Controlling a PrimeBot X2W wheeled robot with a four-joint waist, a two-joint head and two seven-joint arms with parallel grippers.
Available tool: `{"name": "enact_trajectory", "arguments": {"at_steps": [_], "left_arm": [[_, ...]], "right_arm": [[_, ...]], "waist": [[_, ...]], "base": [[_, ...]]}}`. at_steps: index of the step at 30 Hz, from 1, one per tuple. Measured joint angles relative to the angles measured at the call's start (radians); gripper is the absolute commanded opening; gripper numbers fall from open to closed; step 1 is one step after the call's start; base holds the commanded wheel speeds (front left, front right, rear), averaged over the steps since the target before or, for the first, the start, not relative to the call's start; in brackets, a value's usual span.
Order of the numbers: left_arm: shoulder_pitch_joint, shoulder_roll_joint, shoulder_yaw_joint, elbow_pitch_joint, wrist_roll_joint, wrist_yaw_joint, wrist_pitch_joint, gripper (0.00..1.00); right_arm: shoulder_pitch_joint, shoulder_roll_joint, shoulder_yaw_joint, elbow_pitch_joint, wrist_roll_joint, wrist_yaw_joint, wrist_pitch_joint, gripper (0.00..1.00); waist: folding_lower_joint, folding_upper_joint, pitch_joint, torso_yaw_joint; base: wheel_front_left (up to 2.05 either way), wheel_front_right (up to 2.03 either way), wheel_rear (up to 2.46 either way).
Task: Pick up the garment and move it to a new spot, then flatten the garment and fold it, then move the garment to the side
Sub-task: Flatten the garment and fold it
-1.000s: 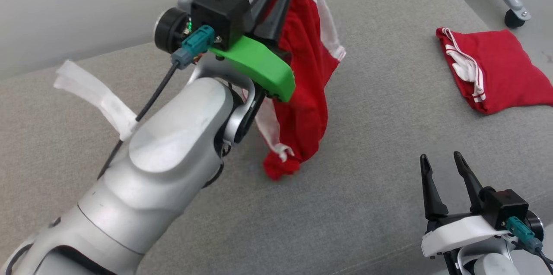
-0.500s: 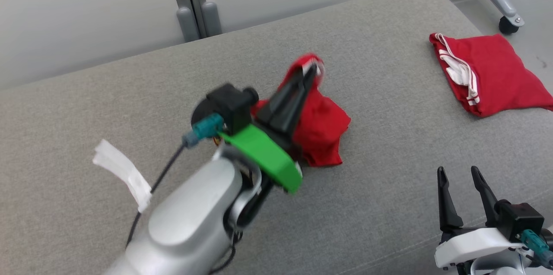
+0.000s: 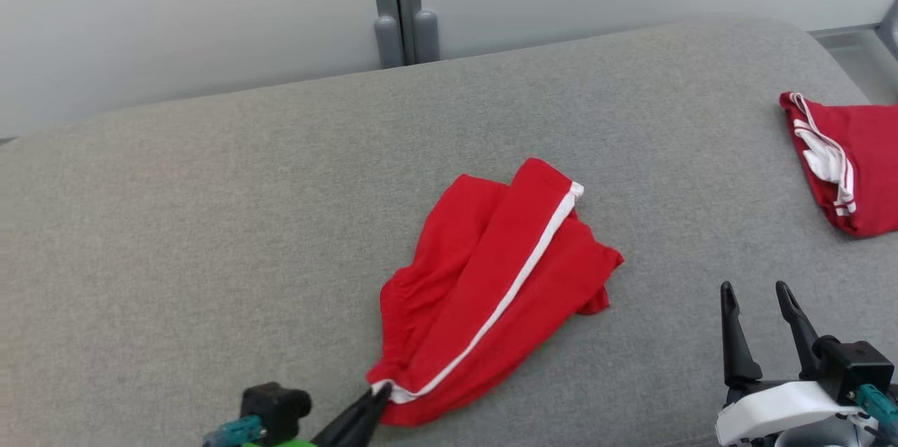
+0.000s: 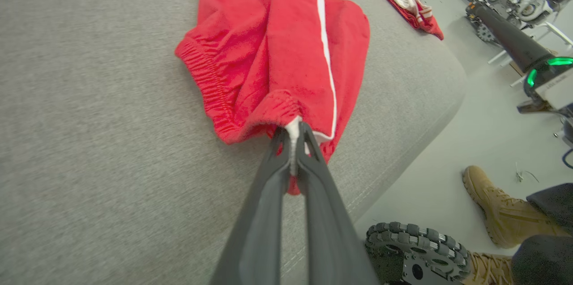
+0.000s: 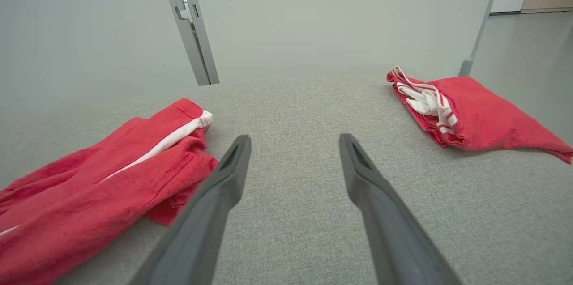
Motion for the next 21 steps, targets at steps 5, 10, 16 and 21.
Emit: {"name": "enact_trajectory", "arguments": {"at_steps": [5,10,16,21], "left_arm": [[0.049,0.033,0.125,0.109,-0.039,0.062,-0.108,0.00],[0.056,-0.002,0.222,0.185,-0.029,0.076,-0.133,0.07],[0.060,-0.073,0.335,0.220,0.065,0.066,-0.137,1.00],[0.099,-0.094,0.378,0.296,0.132,0.138,-0.137,1.00]], "right_arm": [[0.013,0.000,-0.002,0.001,-0.007,0.000,0.000,1.00],[0.019,0.000,0.003,0.002,-0.013,0.000,0.000,1.00],[0.019,0.000,0.006,0.000,-0.016,0.000,0.000,1.00],[0.019,0.000,0.010,-0.001,-0.018,0.000,0.000,1.00]], "waist": [[0.0000,0.0000,-0.011,0.044],[0.0000,0.0000,-0.025,0.073],[0.0000,0.0000,-0.035,0.086],[0.0000,0.0000,-0.038,0.080]], "base": [[0.00,0.00,0.00],[0.00,0.00,0.00],[0.00,0.00,0.00],[0.00,0.00,0.00]]}}
